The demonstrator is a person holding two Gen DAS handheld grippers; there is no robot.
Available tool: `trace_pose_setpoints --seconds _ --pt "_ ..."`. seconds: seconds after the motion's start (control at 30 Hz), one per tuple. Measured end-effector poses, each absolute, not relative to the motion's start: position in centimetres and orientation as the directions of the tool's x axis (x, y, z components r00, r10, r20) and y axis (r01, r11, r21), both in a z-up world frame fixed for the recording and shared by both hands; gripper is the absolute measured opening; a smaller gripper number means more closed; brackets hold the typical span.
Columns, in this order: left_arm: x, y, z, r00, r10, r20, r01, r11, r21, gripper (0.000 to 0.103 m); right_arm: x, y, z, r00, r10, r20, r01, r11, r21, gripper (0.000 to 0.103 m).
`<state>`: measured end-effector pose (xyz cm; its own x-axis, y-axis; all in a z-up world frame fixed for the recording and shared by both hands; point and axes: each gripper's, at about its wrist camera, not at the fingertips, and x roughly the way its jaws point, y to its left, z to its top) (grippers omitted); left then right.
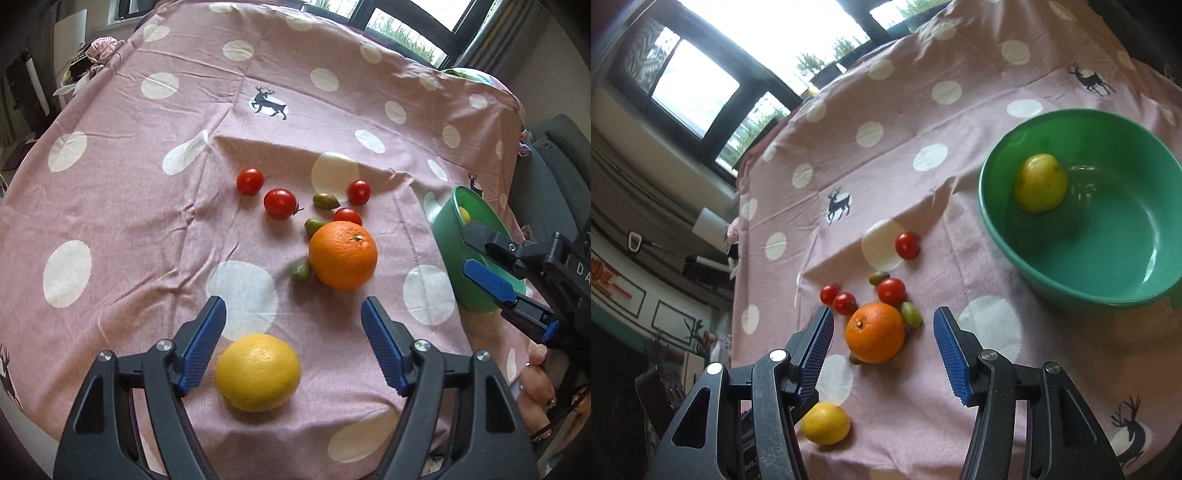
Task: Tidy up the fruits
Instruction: 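Move the open right gripper back to the fruit cluster, then close the right gripper around the orange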
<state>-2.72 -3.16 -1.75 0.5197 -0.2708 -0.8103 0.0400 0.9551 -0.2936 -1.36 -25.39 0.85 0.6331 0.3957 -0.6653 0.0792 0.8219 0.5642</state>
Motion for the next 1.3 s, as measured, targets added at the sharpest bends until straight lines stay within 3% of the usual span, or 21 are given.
trace_pose_setpoints --seconds 0.23,0.33,0.63,1.07,1.3 --pt "-2.9 -2.1 -2.6 0.494 -0.277 -0.824 0.018 0.951 -0.309 0.078 0.3 -22.2 -1.0 0.534 0.443 -0.720 0.044 0.836 0.547 0.058" --pt "-2.7 -1.8 -2.9 0.497 -0.308 -0.811 0.027 0.940 -0.340 0.078 1.0 -21.2 -1.6 0.528 0.421 -0.737 0.060 0.848 0.527 0.069" --pt "-0.8 -2.5 -3.5 0.513 -0.373 -0.773 0.058 0.914 -0.402 0.078 3.2 -19.7 -3.3 0.499 0.351 -0.792 0.106 0.883 0.458 0.069" --pt "4.3 -6.6 -1.2 0.496 -0.371 -0.785 0.209 0.928 -0.307 0.074 5.9 -21.4 -1.7 0.503 0.454 -0.735 0.057 0.832 0.552 0.069" --pt "4.0 -6.6 -3.4 0.455 -0.413 -0.789 0.204 0.911 -0.359 0.074 6.2 -23.1 -3.0 0.489 0.497 -0.717 0.102 0.784 0.613 0.069"
